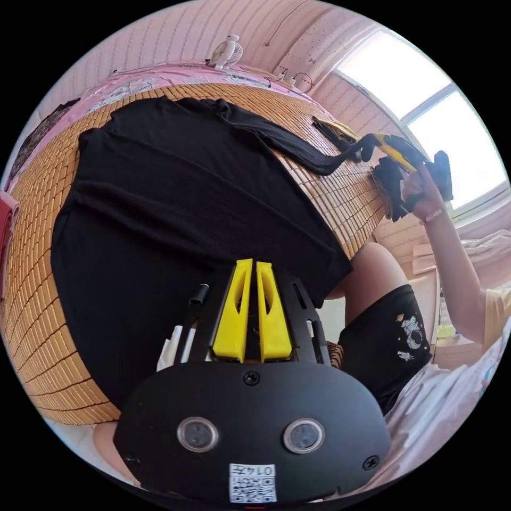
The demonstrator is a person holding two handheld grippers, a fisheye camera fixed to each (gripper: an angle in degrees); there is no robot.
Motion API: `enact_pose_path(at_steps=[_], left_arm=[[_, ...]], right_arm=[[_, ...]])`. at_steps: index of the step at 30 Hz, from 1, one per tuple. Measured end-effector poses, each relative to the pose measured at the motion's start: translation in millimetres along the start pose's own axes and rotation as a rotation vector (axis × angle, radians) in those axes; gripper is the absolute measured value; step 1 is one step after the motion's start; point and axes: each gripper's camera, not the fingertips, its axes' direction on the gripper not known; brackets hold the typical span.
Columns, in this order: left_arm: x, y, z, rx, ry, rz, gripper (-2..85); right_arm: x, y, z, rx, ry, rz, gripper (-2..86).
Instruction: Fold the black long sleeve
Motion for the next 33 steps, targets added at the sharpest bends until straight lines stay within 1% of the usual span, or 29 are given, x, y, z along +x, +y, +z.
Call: enact_pose_path(at_steps=[1, 3, 4, 6, 7, 9, 10, 11, 12, 13, 15, 18, 20, 23, 26, 28, 29, 31, 33], left_arm=[[-5.4, 4.6, -13.4, 0.039, 0.037, -0.018, -0.4], [-13.2, 13.9, -37.8, 0.111, 0.041, -0.046, -0.6], [-18.0, 21.9, -57.6, 0.166, -0.015, -0.07, -0.7], [-27.6, 36.1, -90.0, 0.248, -0.111, -0.123, -0.7], [-36.7, 47.1, -112.0, 0.303, -0.146, -0.168, -0.7], [-52.1, 65.6, -142.7, 0.381, -0.172, -0.236, -0.6], [-61.6, 77.2, -160.0, 0.42, -0.185, -0.272, -0.5], [-66.0, 82.8, -167.7, 0.434, -0.195, -0.287, -0.3], [-73.7, 92.3, -181.0, 0.449, -0.221, -0.313, 0.0], [-79.9, 99.8, -190.9, 0.451, -0.251, -0.329, 0.6], [-88.1, 107.3, -199.1, 0.434, -0.278, -0.347, 1.8], [-97.5, 111.2, -200.0, 0.411, -0.262, -0.367, 3.7], [-100.3, 106.4, -193.6, 0.393, -0.219, -0.361, 4.7], [-102.0, 86.8, -172.5, 0.308, -0.16, -0.332, 7.4], [-99.8, 66.2, -150.9, 0.206, -0.179, -0.295, 8.6], [-101.0, 51.6, -135.2, 0.104, -0.211, -0.275, 9.1], [-101.7, 48.1, -131.0, 0.071, -0.214, -0.268, 9.0], [-105.5, 37.1, -114.8, -0.053, -0.235, -0.253, 7.4], [-105.9, 31.9, -107.7, -0.104, -0.285, -0.232, 5.4]], right_arm=[[-10.0, -8.0, -2.3, 0.029, -0.045, -0.03, 2.4], [-62.3, -35.4, -9.4, 0.118, -0.218, -0.186, 2.5], [-78.2, -40.1, -10.5, 0.131, -0.26, -0.236, 2.5], [-145.2, -45.5, -12.1, 0.146, -0.437, -0.452, 2.8], [-162.0, -43.4, -11.6, 0.138, -0.484, -0.51, 3.0], [-221.2, -22.5, -1.4, 0.043, -0.664, -0.712, 3.8], [-233.6, -14.6, 4.5, -0.002, -0.702, -0.752, 4.3], [-255.5, 3.9, 21.6, -0.121, -0.743, -0.823, 5.2], [-272.8, 26.3, 43.9, -0.265, -0.717, -0.889, 6.9], [-278.8, 39.0, 56.1, -0.331, -0.68, -0.918, 7.7], [-285.2, 88.8, 103.2, -0.571, -0.49, -0.971, 8.8], [-268.6, 125.1, 133.8, -0.73, -0.406, -0.93, 9.1], [-256.6, 126.5, 142.2, -0.77, -0.388, -0.859, 9.0], [-240.7, 102.0, 147.9, -0.727, -0.356, -0.754, 8.3], [-233.8, 59.6, 155.6, -0.607, -0.232, -0.698, 7.9], [-233.4, 31.7, 165.7, -0.532, -0.139, -0.68, 8.0], [-233.4, 12.5, 176.3, -0.498, -0.083, -0.659, 8.1], [-233.5, -16.3, 196.6, -0.467, -0.02, -0.618, 8.5], [-232.4, -50.7, 228.7, -0.443, 0.054, -0.553, 9.7]])
